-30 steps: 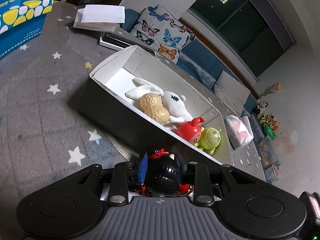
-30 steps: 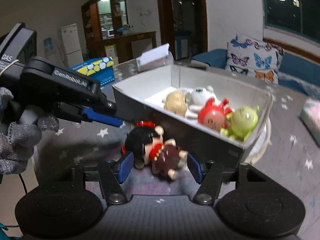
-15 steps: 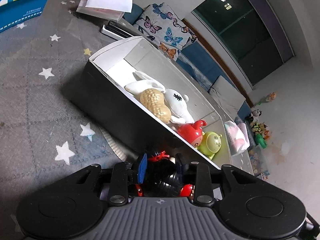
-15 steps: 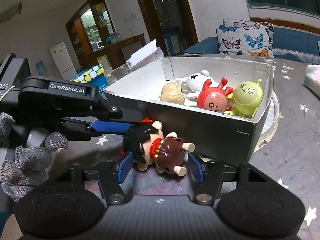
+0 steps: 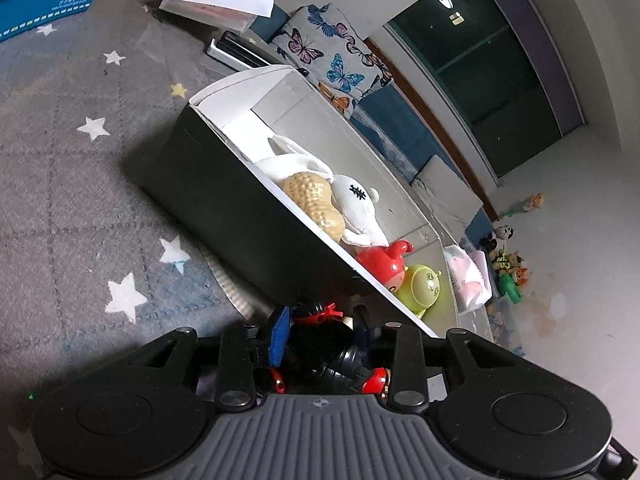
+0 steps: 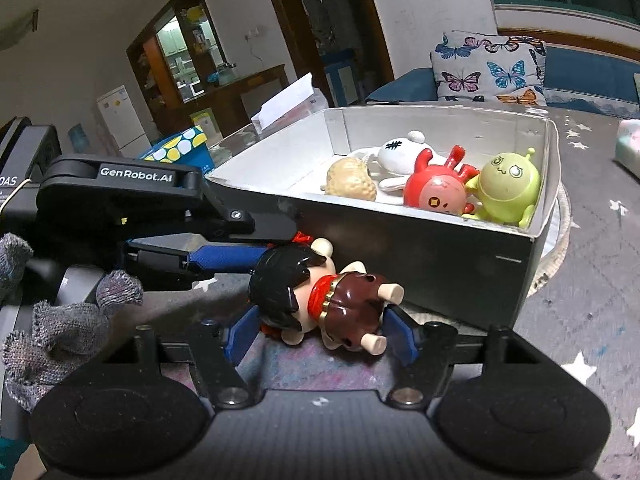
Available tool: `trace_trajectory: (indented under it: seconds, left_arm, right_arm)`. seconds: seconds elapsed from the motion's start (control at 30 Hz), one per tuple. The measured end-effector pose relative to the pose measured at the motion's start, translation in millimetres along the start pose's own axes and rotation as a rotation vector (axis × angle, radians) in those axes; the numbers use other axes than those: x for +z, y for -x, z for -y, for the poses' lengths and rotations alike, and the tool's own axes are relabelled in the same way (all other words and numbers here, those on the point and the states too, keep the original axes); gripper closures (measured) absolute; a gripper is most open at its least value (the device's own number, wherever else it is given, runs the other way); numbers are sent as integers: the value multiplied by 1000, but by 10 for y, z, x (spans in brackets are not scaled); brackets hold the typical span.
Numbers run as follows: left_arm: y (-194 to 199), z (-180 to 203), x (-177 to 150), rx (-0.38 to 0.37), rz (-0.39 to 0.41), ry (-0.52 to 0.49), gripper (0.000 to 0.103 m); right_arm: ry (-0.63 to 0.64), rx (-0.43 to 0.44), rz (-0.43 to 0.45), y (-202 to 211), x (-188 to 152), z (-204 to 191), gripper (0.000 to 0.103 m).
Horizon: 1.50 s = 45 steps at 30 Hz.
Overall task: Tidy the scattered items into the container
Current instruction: 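Move the open right gripper down to the black-haired doll, then close the right gripper around the black-haired doll's body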
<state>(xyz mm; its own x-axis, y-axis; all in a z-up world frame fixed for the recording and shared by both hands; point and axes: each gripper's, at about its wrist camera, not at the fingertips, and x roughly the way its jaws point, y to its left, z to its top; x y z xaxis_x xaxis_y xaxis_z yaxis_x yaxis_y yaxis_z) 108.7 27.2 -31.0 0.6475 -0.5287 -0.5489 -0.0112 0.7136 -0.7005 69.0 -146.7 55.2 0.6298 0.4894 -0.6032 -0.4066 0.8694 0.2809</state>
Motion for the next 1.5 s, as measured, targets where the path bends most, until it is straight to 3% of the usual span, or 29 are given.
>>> trace_trajectory:
  seconds: [0.57, 0.97, 1.33, 1.5]
  left_arm:
    - [125, -42, -85, -20, -54, -34, 66]
    - [133, -81, -95, -30, -50, -11, 66]
    - [131, -34, -99, -11, -44, -42, 66]
    - [133, -23, -105, -7, -50, -54, 66]
  right_arm:
    - [98, 61, -17, 309, -208, -240, 33]
    - [195, -4, 8, 378, -109, -226, 34]
    - [315, -36, -63, 139, -61, -235, 35]
    - [325, -9, -82, 182, -96, -272, 39]
